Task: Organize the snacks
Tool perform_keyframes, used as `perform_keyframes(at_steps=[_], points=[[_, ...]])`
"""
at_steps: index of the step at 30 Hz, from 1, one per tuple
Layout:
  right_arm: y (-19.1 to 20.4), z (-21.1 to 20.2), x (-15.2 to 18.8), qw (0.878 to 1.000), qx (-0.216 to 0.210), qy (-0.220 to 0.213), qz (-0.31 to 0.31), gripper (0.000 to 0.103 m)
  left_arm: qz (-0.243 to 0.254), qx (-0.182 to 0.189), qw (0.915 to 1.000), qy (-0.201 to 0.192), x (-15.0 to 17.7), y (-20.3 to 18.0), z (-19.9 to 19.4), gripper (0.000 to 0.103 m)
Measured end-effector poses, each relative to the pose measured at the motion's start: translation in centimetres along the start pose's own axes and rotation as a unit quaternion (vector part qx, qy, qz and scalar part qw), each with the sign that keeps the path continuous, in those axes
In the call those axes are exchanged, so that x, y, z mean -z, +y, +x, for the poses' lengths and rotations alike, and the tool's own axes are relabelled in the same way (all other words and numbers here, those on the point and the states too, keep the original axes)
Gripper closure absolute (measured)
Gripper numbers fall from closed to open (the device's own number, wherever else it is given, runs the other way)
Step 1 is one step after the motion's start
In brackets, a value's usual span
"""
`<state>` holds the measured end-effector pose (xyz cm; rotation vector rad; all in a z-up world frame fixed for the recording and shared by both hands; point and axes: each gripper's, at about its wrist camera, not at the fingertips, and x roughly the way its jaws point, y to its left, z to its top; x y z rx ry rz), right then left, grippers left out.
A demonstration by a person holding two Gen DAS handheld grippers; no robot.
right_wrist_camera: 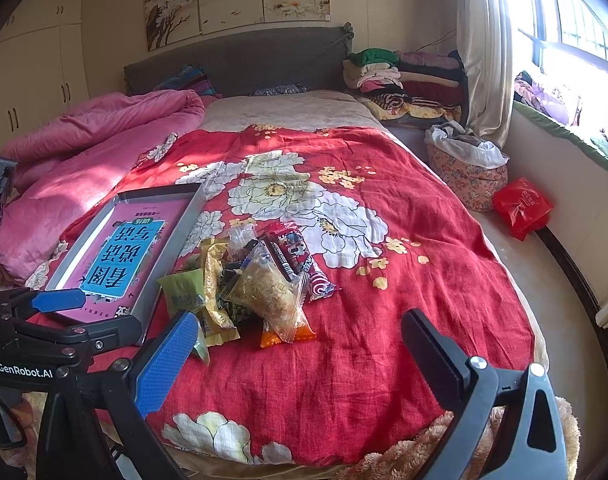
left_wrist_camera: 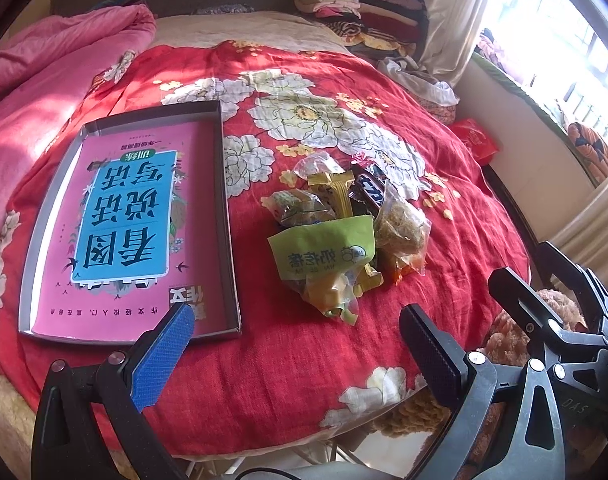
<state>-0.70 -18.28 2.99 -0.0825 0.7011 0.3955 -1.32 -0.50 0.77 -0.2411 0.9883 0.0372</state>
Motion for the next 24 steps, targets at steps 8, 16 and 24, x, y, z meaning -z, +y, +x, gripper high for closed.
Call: perform_keyframes(at_steps=[8,16,24], points=[[-0.11,-0.03,-0.03,1.0,0.0,0.0,0.001,0.0,0.001,0.001,1.0,0.0,0.04,0.04,-0.04,0.001],[-0.08,0.0,-0.01,1.0,0.0,0.0,0.001,0.0,0.001,0.001,1.0,-0.002,0.07,-0.11,-0.03,0.001],[-0.12,-0.04,-0.02,1.0,0.0,0.0,0.001,0.0,0.003,0.002,1.0,0.0,-0.02,-0.14,0.13,0.001]])
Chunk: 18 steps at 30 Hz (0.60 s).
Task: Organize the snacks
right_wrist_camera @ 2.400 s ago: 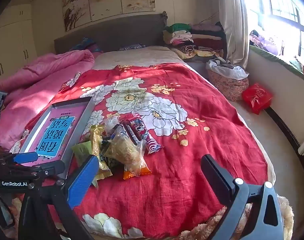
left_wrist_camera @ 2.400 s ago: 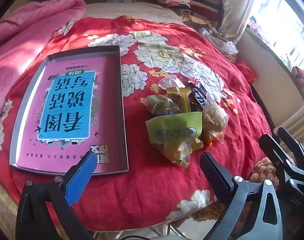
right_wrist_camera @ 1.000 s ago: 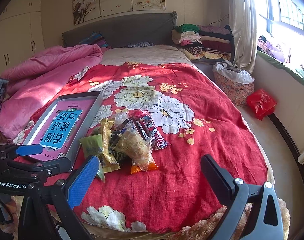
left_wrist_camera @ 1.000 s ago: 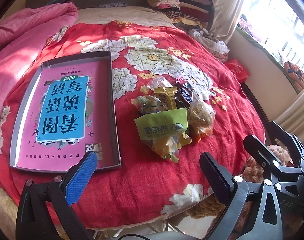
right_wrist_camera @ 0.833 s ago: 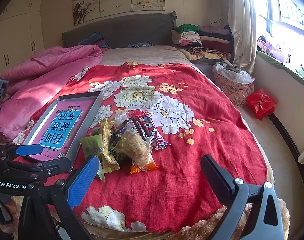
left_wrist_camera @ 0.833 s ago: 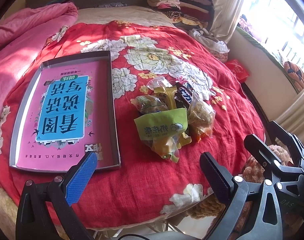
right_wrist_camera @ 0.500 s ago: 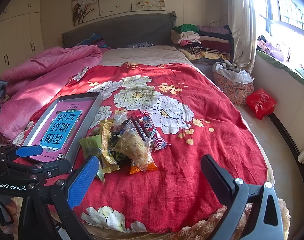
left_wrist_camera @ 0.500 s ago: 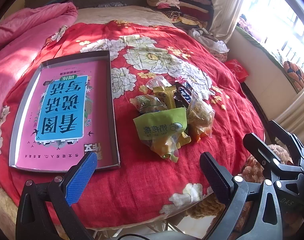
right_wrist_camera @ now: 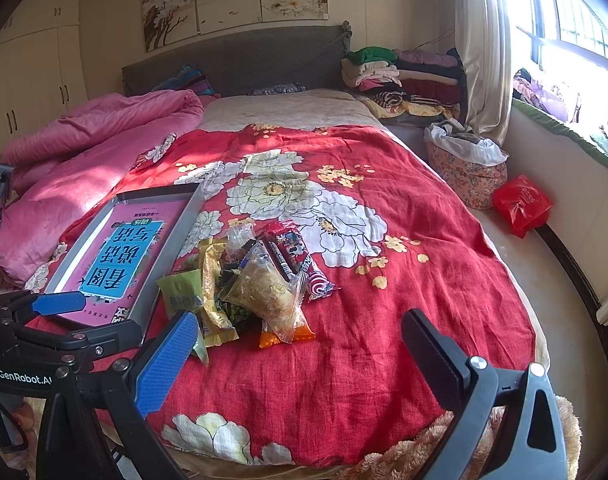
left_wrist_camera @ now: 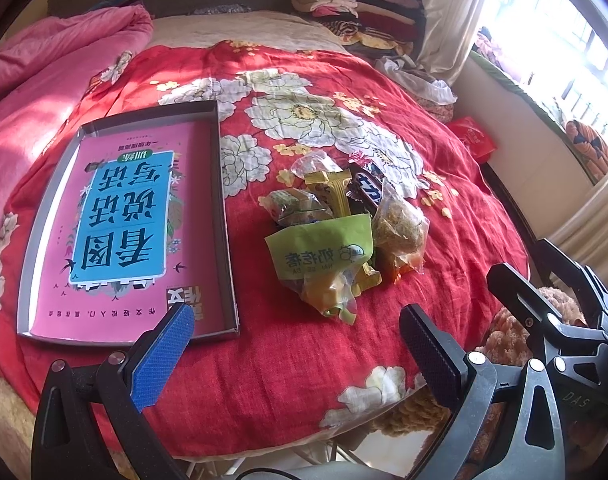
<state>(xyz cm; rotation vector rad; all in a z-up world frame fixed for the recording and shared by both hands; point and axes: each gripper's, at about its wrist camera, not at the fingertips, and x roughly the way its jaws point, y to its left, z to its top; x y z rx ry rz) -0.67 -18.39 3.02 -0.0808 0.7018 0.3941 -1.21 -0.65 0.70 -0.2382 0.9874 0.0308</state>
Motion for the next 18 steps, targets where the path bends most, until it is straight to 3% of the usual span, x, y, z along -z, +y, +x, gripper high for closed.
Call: perform_keyframes(at_steps=[18], points=[[-1.4,2.2,-1.0,1.0,0.01,0.016,-0.005,0.0,-0.024,0.018,0.9982,0.051,-0.1,0.8,3.8,0.001]])
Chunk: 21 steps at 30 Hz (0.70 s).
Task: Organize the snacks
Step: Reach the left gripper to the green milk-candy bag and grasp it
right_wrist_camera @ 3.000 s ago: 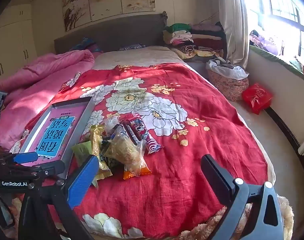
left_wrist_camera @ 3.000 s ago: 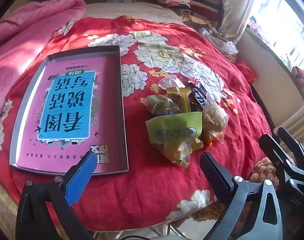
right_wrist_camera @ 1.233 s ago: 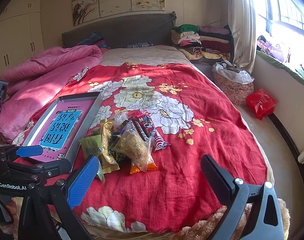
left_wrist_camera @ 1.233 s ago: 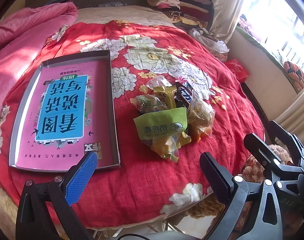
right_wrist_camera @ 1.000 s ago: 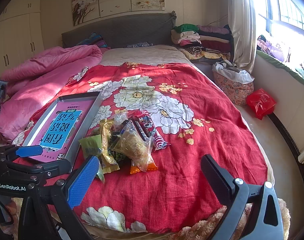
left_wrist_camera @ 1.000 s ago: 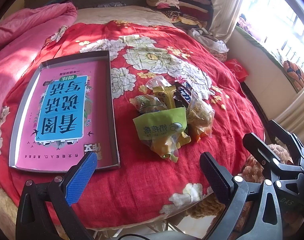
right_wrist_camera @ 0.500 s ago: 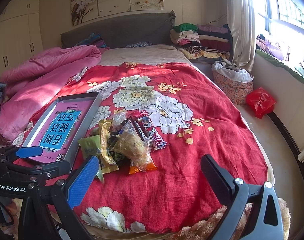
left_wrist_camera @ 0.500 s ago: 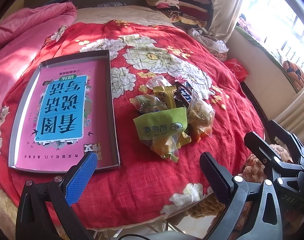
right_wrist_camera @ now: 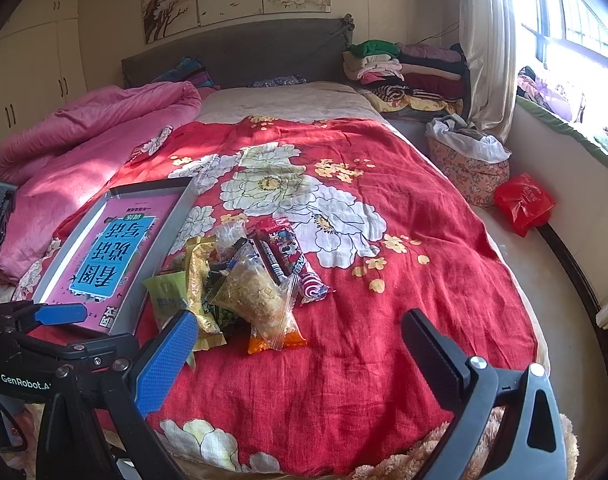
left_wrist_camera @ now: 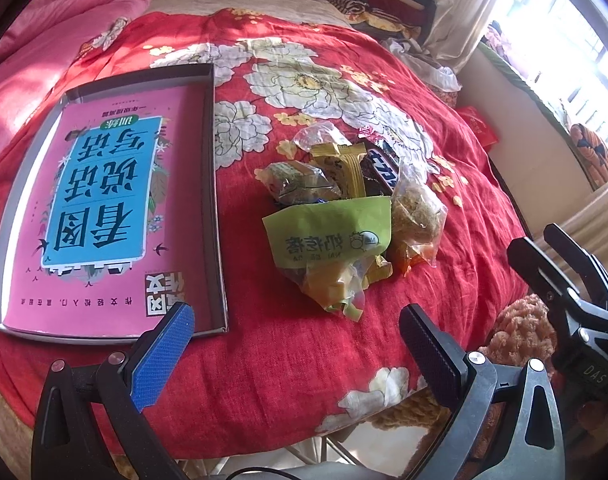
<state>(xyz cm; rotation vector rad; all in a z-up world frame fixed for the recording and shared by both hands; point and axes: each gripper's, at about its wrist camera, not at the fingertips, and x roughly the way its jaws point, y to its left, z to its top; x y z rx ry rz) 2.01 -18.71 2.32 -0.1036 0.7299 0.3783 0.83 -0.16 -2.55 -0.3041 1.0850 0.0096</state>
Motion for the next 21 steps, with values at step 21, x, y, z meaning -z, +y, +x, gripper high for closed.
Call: perform_keyframes(at_steps=[21], points=[[1.9,5.1,-2.0,0.985,-0.038,0.05,-0.162,0.001,0.003,0.01,0.9999,-0.009,-0.1,-0.9,0.5,0.021]])
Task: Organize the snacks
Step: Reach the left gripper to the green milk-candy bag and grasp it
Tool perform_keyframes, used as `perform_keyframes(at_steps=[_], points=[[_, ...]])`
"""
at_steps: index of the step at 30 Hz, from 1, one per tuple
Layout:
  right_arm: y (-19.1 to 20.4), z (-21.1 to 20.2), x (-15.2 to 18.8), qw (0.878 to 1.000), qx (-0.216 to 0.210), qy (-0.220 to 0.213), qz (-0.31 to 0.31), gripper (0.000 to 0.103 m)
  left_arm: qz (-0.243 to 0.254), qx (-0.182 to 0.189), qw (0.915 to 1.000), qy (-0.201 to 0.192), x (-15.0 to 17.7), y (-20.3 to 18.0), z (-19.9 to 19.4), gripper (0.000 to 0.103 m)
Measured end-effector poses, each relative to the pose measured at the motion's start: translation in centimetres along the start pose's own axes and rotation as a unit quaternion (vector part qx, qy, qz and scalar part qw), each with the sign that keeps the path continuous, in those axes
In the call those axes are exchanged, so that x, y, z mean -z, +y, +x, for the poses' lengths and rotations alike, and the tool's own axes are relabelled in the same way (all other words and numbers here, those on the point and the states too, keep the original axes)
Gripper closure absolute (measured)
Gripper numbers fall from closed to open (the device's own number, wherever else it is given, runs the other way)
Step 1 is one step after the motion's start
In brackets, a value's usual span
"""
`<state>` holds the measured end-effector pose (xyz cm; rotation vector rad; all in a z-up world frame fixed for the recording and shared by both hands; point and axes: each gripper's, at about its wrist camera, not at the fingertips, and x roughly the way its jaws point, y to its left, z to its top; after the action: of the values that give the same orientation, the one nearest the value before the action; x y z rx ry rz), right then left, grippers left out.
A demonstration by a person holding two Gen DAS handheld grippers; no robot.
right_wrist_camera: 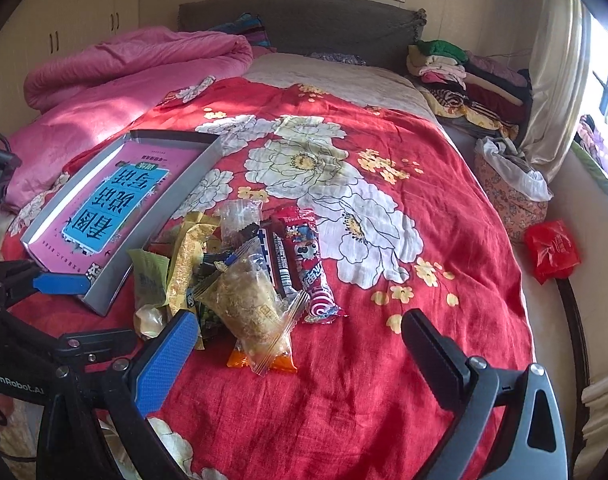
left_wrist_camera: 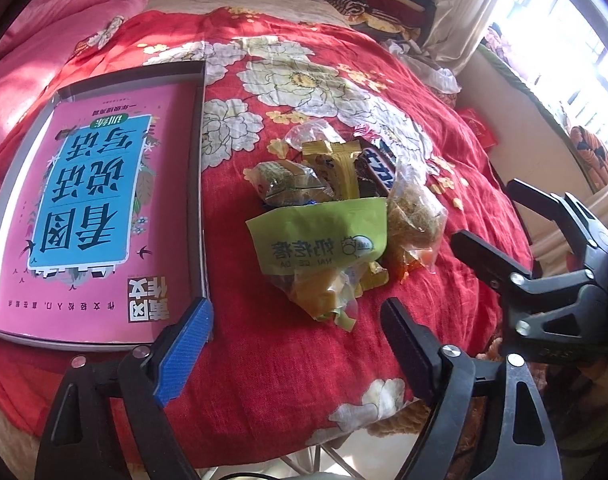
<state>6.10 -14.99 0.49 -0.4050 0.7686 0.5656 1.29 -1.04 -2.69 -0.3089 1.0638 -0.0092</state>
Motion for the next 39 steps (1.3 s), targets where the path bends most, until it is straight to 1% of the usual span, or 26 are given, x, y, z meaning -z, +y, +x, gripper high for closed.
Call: perform_keyframes(at_steps=[2,3,5,7,8,10,13,17,18,20,23,25,26,28,29,30,32,35,37,38,39], points=[[0.2,0.4,-0.1,1.0,0.015,0.001,-0.023,0.001,0.005,0.003,1.0,0.002,0.1,-0.4,-0.2,0.021],[-0.1,0.5,-0.2,1.0,0.012,-0.001,-0.02,0.001,0.006,0.003,1.0,0.005,0.0,-0.5,0.0,0.021],[-0.7,0.7,-0.3,1.0,-0.011,0.001,-0.006,0.001,-0.001,0.002,0.9998,0.02,-0.2,-0.5,1.0,0.021],[-1.1,1.0,-0.2,1.0,-0.021,0.001,-0.002,0.001,-0.012,0.01,0.9992,0.037,-0.1,-0.4,1.9,0.021],[-1.1,1.1,-0.2,1.0,-0.026,0.001,-0.002,0.001,-0.015,0.007,0.9989,0.043,-0.1,-0.3,2.4,0.021],[-0.9,1.3,-0.3,0.999,-0.039,0.0,-0.01,0.001,-0.017,0.005,0.9984,0.053,0.0,-0.4,3.2,0.021],[-0.2,1.8,-0.4,0.999,-0.043,0.002,-0.032,0.001,-0.025,-0.001,0.9977,0.064,0.0,-0.3,4.2,0.022],[0.2,3.0,-0.5,0.997,-0.048,0.018,-0.056,0.003,-0.05,0.004,0.9961,0.072,-0.1,0.5,5.3,0.024],[0.4,3.3,-0.5,0.997,-0.047,0.022,-0.064,0.008,-0.058,0.009,0.9956,0.073,-0.1,0.7,5.5,0.024],[0.7,3.8,-0.5,0.995,-0.045,0.028,-0.082,0.012,-0.069,0.015,0.9949,0.072,-0.1,1.0,5.7,0.024],[1.3,4.5,-0.4,0.993,-0.048,0.032,-0.105,0.017,-0.078,0.021,0.9944,0.068,-0.1,1.2,5.7,0.024],[1.7,4.6,-0.4,0.991,-0.048,0.031,-0.119,0.024,-0.085,0.023,0.9938,0.067,0.0,1.3,5.7,0.026],[1.9,4.7,-0.4,0.991,-0.047,0.031,-0.125,0.03,-0.09,0.024,0.9935,0.066,0.0,1.5,5.6,0.027],[2.3,5.0,-0.3,0.989,-0.048,0.035,-0.135,0.036,-0.099,0.03,0.9927,0.063,0.0,1.7,5.5,0.031],[2.4,5.3,-0.3,0.988,-0.055,0.04,-0.137,0.044,-0.1,0.034,0.9926,0.06,-0.1,1.7,5.4,0.034],[2.5,5.4,-0.2,0.988,-0.058,0.044,-0.139,0.046,-0.098,0.035,0.9929,0.057,-0.2,1.6,5.4,0.038],[2.4,5.6,-0.1,0.988,-0.061,0.047,-0.137,0.049,-0.105,0.04,0.9921,0.056,-0.4,1.5,5.6,0.04],[1.9,5.2,-0.2,0.99,-0.072,0.039,-0.117,0.051,-0.111,0.048,0.9911,0.056,-0.5,1.6,6.0,0.045],[1.4,4.8,-0.2,0.991,-0.078,0.033,-0.102,0.052,-0.115,0.061,0.99,0.055,-0.3,1.9,5.9,0.059],[1.1,4.7,-0.3,0.992,-0.084,0.029,-0.093,0.053,-0.117,0.072,0.9889,0.056,-0.3,2.0,5.9,0.064],[0.9,4.5,-0.3,0.992,-0.091,0.026,-0.084,0.054,-0.116,0.076,0.9887,0.056,-0.2,2.0,5.9,0.065]])
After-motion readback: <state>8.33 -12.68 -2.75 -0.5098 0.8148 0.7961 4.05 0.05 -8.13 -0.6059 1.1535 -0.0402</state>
